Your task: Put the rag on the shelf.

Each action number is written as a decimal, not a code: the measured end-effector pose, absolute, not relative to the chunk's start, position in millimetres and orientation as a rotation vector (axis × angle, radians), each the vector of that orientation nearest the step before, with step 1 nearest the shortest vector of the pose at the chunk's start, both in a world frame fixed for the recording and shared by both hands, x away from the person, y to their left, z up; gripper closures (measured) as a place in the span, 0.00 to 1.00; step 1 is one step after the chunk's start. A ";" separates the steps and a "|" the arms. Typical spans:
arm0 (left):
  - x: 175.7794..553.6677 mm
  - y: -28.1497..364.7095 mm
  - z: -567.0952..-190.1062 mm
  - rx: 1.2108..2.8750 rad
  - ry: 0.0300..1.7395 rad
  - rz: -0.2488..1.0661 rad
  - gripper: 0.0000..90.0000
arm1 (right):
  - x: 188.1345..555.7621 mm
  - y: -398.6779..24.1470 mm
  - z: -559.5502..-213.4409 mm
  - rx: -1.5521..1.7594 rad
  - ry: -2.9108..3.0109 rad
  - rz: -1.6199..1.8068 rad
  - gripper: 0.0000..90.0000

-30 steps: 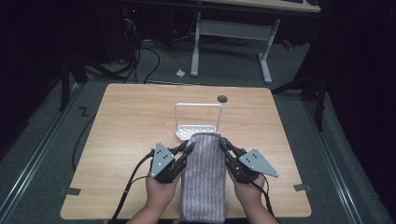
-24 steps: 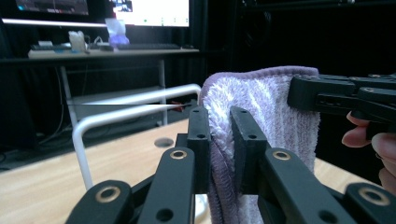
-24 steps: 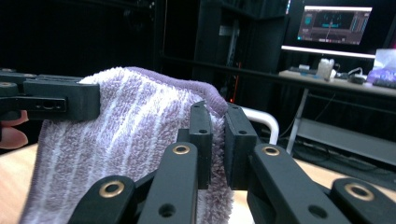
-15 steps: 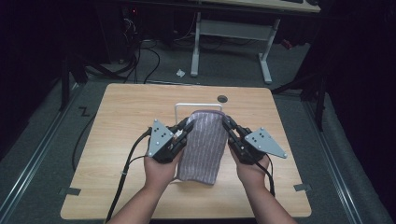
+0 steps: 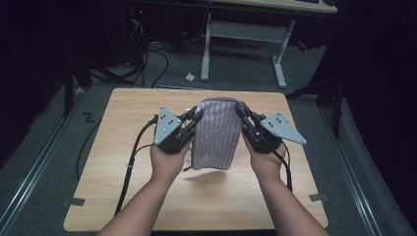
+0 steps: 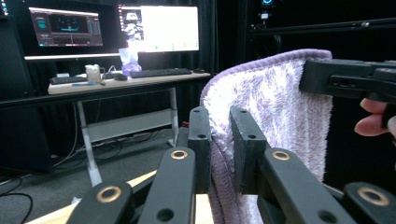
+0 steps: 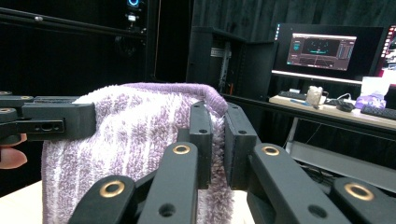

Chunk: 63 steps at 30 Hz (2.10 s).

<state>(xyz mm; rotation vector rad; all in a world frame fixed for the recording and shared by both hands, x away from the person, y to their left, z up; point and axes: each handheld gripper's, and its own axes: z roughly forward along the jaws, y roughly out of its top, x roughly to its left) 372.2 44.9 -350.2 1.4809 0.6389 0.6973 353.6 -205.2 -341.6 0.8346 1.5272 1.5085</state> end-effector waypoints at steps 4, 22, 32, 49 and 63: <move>389.3 46.0 -344.7 1.505 0.633 0.715 0.89 | 367.1 -203.9 -336.1 0.855 1.541 1.497 0.93; 449.5 43.9 -327.1 1.532 0.647 0.757 0.89 | 433.2 -201.0 -312.5 0.897 1.557 1.426 0.93; 484.1 47.5 -323.3 1.570 0.707 0.755 0.88 | 472.2 -196.6 -317.2 0.902 1.590 1.418 0.93; 540.7 47.8 -346.7 1.676 0.906 0.636 0.87 | 536.4 -188.3 -335.7 1.028 1.738 1.325 0.92; 546.8 57.3 -358.5 1.674 1.006 0.550 0.61 | 542.8 -197.6 -347.9 1.142 1.811 1.266 0.66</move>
